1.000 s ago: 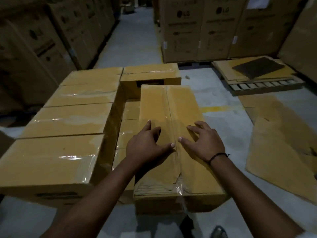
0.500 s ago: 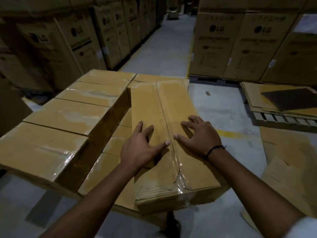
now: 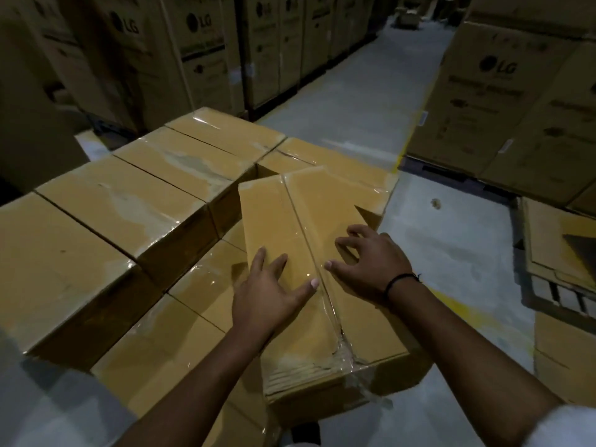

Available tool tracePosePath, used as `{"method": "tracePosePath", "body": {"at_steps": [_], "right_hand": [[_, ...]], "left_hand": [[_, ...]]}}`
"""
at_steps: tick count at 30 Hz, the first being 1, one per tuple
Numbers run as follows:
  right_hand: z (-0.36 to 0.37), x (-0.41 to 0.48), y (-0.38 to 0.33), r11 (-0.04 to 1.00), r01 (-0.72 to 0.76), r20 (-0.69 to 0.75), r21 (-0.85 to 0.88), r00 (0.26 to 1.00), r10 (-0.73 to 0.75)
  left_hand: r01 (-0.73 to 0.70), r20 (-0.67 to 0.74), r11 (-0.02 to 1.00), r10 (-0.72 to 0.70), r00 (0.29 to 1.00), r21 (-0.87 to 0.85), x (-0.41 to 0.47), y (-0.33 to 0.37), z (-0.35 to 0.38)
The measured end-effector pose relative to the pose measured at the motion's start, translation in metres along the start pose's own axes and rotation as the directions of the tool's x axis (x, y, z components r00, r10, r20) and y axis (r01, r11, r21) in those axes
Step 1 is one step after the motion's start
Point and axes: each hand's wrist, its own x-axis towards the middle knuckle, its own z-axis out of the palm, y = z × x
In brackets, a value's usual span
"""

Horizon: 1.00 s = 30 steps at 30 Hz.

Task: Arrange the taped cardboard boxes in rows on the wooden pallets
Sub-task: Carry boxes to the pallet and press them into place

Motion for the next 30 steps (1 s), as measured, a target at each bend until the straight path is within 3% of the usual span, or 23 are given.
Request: {"method": "tracePosePath", "body": {"at_steps": [13, 30], "right_hand": [[0.037, 0.184, 0.062, 0.964, 0.265, 0.264, 0.002, 0.930, -0.256], [0.079, 0.348, 0.152, 0.815, 0.563, 0.418, 0.137, 0.713, -0.563]], "left_hand": [[0.301, -0.053, 0.953, -0.302, 0.952, -0.024, 0.107, 0.037, 0.066], [0.594, -0.206, 0.800, -0.597, 0.775, -0.085, 0.209, 0.102, 0.175]]}}
